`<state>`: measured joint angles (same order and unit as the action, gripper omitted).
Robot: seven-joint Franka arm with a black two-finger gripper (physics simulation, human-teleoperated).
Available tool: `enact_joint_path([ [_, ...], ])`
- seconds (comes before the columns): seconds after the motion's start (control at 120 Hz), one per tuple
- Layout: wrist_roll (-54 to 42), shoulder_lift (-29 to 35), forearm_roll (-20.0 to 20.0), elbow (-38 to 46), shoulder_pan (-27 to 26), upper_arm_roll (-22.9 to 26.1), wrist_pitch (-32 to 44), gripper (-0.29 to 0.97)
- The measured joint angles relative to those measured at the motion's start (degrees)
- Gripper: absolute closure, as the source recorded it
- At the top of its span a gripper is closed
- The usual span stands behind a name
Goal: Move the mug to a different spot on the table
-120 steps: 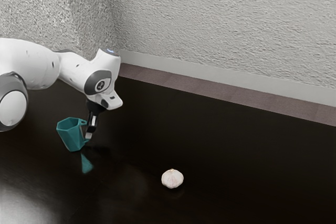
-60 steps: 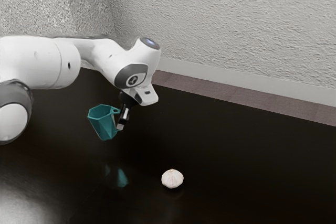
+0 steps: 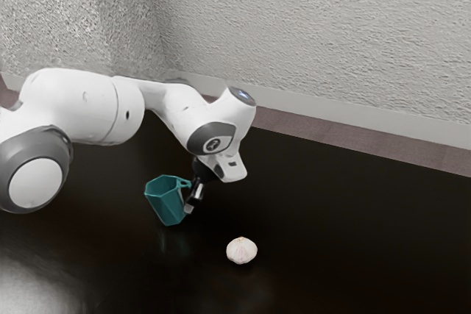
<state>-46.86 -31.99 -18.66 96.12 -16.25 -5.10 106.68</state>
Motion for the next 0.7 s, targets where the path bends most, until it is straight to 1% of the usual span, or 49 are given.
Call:
enact_joint_path([
  [0.208, 0.89, -0.81, -0.05, -0.02, -0.01, 0.52, 0.03, 0.75],
  [0.258, 1.12, -1.03, 0.02, -0.02, -0.01, 0.53, -0.02, 0.72],
  [0.333, 1.35, -1.29, 0.34, -0.03, -0.01, 0.59, -0.27, 0.62],
  [0.55, 1.71, -1.54, 0.88, -0.04, -0.01, 0.76, -0.84, 0.28],
  [0.7, 1.85, -1.09, 1.89, -0.43, 0.07, 1.33, -0.99, 0.14],
])
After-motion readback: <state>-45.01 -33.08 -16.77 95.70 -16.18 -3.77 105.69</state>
